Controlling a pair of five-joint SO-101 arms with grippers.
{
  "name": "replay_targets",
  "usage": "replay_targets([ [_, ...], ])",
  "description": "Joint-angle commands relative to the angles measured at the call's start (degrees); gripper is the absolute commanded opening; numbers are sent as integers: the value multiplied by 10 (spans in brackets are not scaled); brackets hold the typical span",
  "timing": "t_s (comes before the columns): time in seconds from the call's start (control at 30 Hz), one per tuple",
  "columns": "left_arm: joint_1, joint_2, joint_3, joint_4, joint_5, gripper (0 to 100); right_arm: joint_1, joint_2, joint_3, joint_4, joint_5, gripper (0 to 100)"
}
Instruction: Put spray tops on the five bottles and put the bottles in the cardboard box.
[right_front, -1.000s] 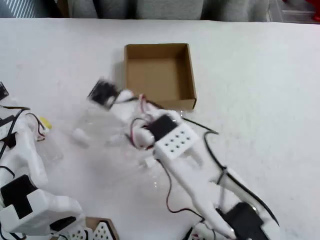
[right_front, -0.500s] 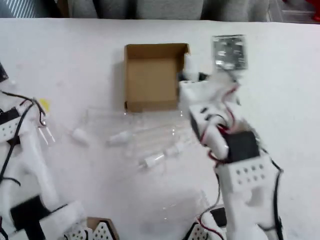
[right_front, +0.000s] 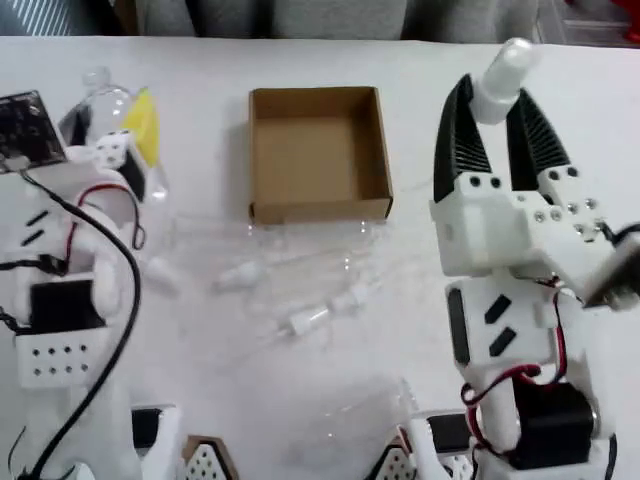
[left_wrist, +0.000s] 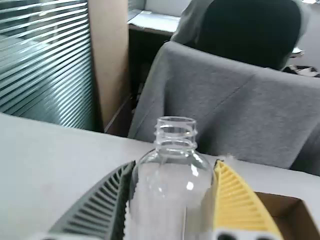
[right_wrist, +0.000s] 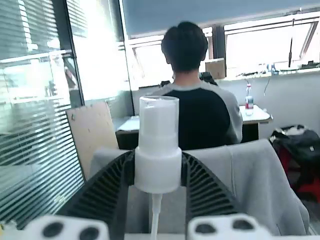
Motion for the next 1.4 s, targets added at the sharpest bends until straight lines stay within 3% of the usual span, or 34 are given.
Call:
replay_targets([
  [0.0, 79, -55, 38, -81, 4, 147, 4, 39, -99, -12, 1, 16],
  [0.13, 153, -86, 109, -136, 3, 146, 3, 119, -223, -3, -1, 16],
  [0.27, 231, -140, 181, -142, 4, 146, -3, 195, -345, 52, -3, 16],
  [0.53, 356, -241, 313, -142, 3, 146, -118, 255, -441, 139, 0, 16],
  [0.73, 361, -320, 387, -142, 3, 146, -211, 264, -419, 172, -1, 16],
  [0.93, 355, -448, 465, -139, 3, 146, -291, 273, -330, 140, 3, 16],
  [1.13, 356, -553, 527, -139, 3, 146, -311, 274, -241, 25, 5, 16],
  [1.37, 342, -553, 531, -139, 3, 146, -311, 274, -182, -14, 84, 16],
])
